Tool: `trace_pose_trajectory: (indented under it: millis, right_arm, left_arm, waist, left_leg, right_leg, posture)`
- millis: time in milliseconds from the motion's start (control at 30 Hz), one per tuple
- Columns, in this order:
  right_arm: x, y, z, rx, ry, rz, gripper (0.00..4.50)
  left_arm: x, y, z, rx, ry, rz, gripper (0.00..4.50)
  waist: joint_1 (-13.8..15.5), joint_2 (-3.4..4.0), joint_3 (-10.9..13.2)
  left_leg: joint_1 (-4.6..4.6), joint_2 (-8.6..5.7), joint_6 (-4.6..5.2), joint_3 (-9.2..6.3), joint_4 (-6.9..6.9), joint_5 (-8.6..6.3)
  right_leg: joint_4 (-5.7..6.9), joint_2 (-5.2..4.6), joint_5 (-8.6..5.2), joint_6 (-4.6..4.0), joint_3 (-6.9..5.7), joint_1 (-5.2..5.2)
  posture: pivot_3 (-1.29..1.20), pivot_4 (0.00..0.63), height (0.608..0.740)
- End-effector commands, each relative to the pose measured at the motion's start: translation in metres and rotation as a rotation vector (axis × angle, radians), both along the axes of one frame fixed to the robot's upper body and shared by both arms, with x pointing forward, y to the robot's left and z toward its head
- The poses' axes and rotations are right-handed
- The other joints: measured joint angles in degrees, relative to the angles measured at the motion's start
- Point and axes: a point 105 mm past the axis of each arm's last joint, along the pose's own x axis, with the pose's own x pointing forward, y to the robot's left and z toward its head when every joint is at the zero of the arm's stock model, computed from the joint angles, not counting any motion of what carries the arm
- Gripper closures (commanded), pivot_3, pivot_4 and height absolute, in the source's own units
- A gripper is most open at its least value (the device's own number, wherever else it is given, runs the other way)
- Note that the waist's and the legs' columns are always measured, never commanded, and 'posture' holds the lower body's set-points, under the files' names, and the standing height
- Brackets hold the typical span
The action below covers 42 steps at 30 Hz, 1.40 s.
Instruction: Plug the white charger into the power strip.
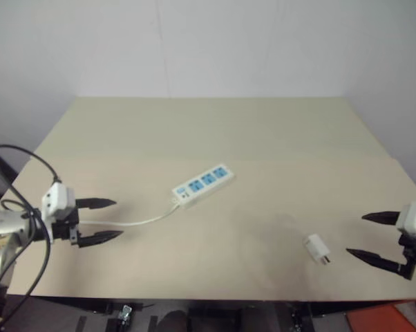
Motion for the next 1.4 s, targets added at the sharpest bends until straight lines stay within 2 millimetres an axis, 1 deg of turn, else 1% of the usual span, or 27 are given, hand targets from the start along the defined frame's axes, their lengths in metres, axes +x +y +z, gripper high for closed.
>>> trace_pose_trajectory:
  millis: [33, 433, 567, 733, 800, 967, 1033, 1133, 1300, 1400]
  right_arm:
    - [-0.002, 0.001, 0.011, -0.025, -0.043, 0.012, 0.0]
    - [0.002, 0.003, 0.013, -0.023, -0.055, 0.016, 0.0]
    - [0.002, 0.004, 0.013, -0.021, -0.059, 0.018, 0.0]
    - [0.005, 0.006, 0.014, -0.014, -0.07, 0.019, 0.0]
    - [0.007, 0.008, 0.014, -0.012, -0.073, 0.02, 0.0]
    - [0.012, 0.016, 0.013, 0.009, -0.099, 0.019, 0.0]
    - [0.013, 0.019, 0.012, 0.015, -0.108, 0.015, 0.0]
    - [0.013, 0.024, 0.011, 0.027, -0.119, 0.011, 0.0]
    - [0.013, 0.034, 0.009, 0.05, -0.144, -0.007, 0.0]
    - [0.011, 0.037, 0.008, 0.061, -0.151, -0.02, 0.0]
  left_arm:
    - [0.003, -0.001, 0.007, 0.005, -0.039, -0.008, 0.02]
    - [0.008, -0.005, 0.001, -0.017, -0.055, 0.014, 0.02]
    - [0.014, -0.007, -0.001, -0.02, -0.066, 0.018, 0.02]
    - [0.033, -0.017, -0.007, -0.042, -0.109, 0.028, 0.02]
    - [0.041, -0.023, -0.008, -0.075, -0.114, 0.028, 0.02]
    - [0.068, -0.057, -0.011, -0.217, -0.117, -0.016, 0.02]
    - [0.077, -0.071, -0.015, -0.235, -0.116, -0.037, 0.02]
    - [0.087, -0.085, -0.02, -0.255, -0.103, -0.058, 0.02]
    - [0.11, -0.112, -0.026, -0.269, -0.117, -0.031, 0.02]
    - [0.113, -0.122, -0.027, -0.288, -0.111, -0.046, 0.02]
  waist:
    - [0.03, 0.0, 0.0]
    - [0.1, 0.0, 0.0]
    - [0.16, 0.0, 0.0]
    - [0.47, -0.01, 0.01]
    - [0.56, -0.01, 0.01]
    - [0.7, -0.04, 0.02]
    - [0.61, -0.08, 0.04]
    - [0.4, -0.12, 0.07]
    - [0.46, -0.16, 0.09]
    - [0.42, -0.19, 0.11]
  left_leg:
    - [0.0, 0.0, 0.0, 0.0, 0.0, 0.0]
    - [0.0, 0.12, -0.01, 0.01, 0.0, -0.01]
    - [0.01, 0.1, -0.01, 0.03, 0.0, -0.01]
    - [0.03, 0.01, -0.01, 0.06, 0.01, -0.01]
    - [0.03, 0.0, -0.02, 0.09, 0.01, 0.0]
    - [0.02, -0.06, -0.02, 0.11, 0.05, 0.0]
    - [0.0, -0.07, -0.02, 0.11, 0.07, 0.0]
    - [-0.04, -0.1, -0.02, 0.11, 0.07, 0.0]
    - [-0.05, -0.13, -0.01, 0.13, 0.1, 0.0]
    - [-0.09, -0.13, -0.01, 0.13, 0.12, 0.0]
  right_leg:
    - [0.0, 0.0, 0.0, 0.0, 0.0, 0.0]
    - [-0.01, 0.02, -0.01, 0.02, 0.02, 0.0]
    - [-0.01, 0.02, -0.01, 0.02, 0.02, 0.01]
    - [-0.01, 0.05, 0.02, 0.01, 0.01, 0.03]
    - [-0.01, 0.05, 0.07, -0.06, 0.01, 0.03]
    - [0.0, 0.05, 0.13, -0.08, -0.01, 0.06]
    - [-0.01, 0.05, 0.16, -0.09, -0.01, 0.06]
    - [-0.03, 0.05, 0.25, -0.23, 0.0, 0.04]
    - [-0.04, 0.04, 0.26, -0.22, 0.01, 0.05]
    - [-0.05, 0.04, 0.27, -0.19, 0.0, 0.04]
  posture:
    - [0.0, 0.15, 0.74]
    - [0.0, 0.15, 0.74]
    - [0.0, 0.15, 0.74]
    - [0.0, 0.15, 0.74]
    - [0.0, 0.15, 0.74]
    - [0.0, 0.15, 0.74]
    - [0.0, 0.15, 0.74]
    - [0.0, 0.15, 0.74]
    - [0.0, 0.15, 0.74]
    - [0.0, 0.15, 0.74]
